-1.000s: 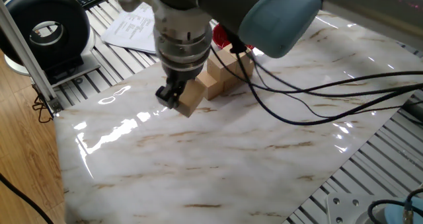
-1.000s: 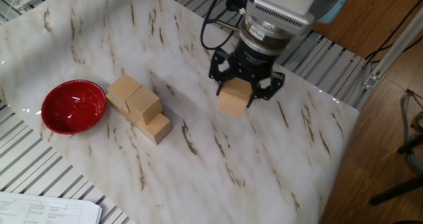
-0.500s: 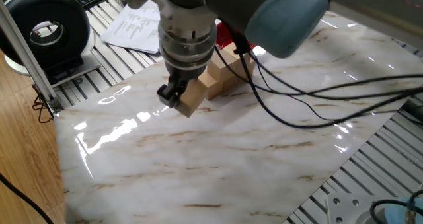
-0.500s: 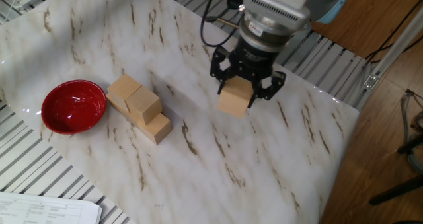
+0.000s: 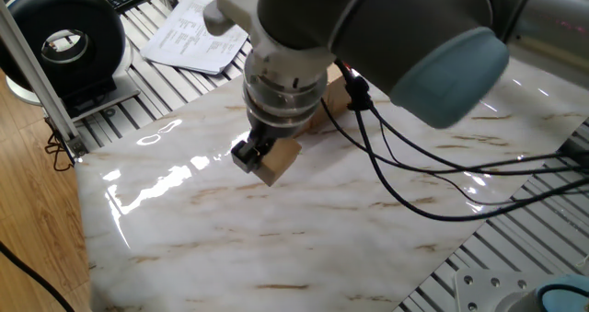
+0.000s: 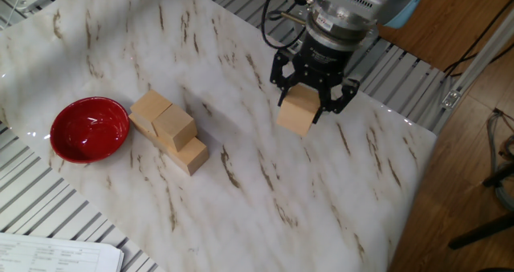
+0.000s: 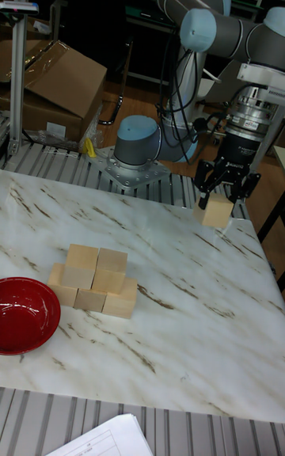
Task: Stack the blocks into a pyramid shape
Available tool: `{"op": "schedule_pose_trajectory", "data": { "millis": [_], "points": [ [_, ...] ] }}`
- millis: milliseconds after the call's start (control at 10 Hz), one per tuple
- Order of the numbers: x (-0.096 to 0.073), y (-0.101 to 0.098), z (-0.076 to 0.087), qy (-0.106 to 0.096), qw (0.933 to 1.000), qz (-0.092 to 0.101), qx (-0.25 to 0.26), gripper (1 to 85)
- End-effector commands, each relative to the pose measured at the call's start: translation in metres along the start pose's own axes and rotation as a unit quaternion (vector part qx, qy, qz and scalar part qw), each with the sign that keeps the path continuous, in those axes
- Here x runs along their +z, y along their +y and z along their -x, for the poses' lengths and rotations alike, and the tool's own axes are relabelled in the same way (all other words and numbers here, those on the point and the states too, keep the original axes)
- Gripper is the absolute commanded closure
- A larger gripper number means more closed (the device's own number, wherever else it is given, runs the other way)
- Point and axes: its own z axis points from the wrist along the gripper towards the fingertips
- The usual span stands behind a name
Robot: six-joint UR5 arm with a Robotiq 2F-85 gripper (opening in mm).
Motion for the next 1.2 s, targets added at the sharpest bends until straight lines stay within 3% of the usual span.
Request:
{"op": "schedule_pose_trajectory", "data": {
  "millis": [0, 300, 500, 600, 700, 1000, 1100],
  "points": [
    [-0.001, 0.008, -0.002, -0.009, 0.9997, 0.016, 0.015, 85.0],
    [-0.001, 0.009, 0.012, -0.036, 0.9991, 0.017, 0.015, 85.0],
    [-0.004, 0.006, 0.035, -0.082, 0.9963, 0.013, 0.024, 85.0],
    [-0.005, 0.015, 0.039, -0.087, 0.9949, 0.032, 0.039, 85.0],
    [-0.005, 0.006, 0.041, -0.092, 0.9952, 0.015, 0.03, 85.0],
    [-0.004, 0.007, 0.032, -0.075, 0.9967, 0.015, 0.026, 85.0],
    [-0.003, 0.013, 0.025, -0.06, 0.9972, 0.027, 0.034, 85.0]
  ]
}}
